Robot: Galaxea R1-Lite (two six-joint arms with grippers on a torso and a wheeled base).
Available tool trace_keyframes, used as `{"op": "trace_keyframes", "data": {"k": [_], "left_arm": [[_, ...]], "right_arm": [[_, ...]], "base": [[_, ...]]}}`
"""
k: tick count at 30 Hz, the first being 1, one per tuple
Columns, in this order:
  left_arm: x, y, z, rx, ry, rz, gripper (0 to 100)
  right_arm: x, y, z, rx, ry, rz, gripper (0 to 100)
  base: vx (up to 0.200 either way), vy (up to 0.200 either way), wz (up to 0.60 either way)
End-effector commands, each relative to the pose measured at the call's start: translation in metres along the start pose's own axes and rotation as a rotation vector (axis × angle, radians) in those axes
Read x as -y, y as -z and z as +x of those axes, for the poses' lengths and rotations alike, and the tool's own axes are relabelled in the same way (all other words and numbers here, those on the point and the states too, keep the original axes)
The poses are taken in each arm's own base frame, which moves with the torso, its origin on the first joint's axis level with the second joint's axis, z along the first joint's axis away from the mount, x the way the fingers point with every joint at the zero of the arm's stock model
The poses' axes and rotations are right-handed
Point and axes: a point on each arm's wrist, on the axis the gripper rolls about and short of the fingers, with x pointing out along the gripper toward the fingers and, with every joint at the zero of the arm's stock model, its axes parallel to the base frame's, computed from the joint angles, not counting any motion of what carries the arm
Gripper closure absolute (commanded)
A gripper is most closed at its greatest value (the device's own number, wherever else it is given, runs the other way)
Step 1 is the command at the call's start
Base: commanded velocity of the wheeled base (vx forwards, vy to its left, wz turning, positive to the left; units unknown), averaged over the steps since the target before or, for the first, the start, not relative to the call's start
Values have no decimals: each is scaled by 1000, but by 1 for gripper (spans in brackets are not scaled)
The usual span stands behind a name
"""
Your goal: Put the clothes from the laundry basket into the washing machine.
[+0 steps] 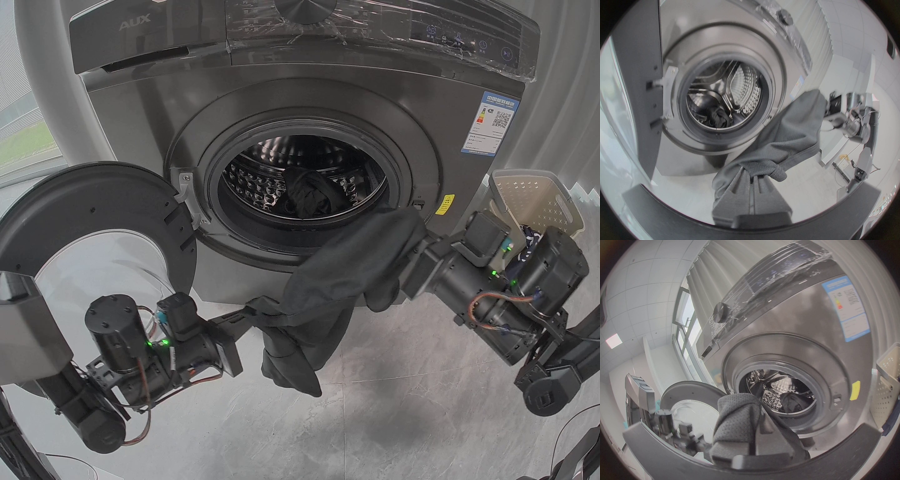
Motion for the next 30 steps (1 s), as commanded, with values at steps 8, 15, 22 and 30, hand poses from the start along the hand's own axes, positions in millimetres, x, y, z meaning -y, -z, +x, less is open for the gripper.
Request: {"op": "trace_keyframes", "data": {"k": [8,15,22,30], "left_arm": [[-7,-70,-37,261,8,58,100],[2,-102,-44,394,52,3,100],[2,-109,-45,424,56,-4,100],[4,-124,-47,501,10,-4,100]], "right_arm": [[15,-9,-42,-34,54,17,100],[23,-12,-45,-26,84,4,100],[30,-10,-46,-36,115,-5,100],[35,-8,-41,-32,134,-8,100]], "base": [[0,0,0],[0,0,0],[0,0,0],[0,0,0]]}}
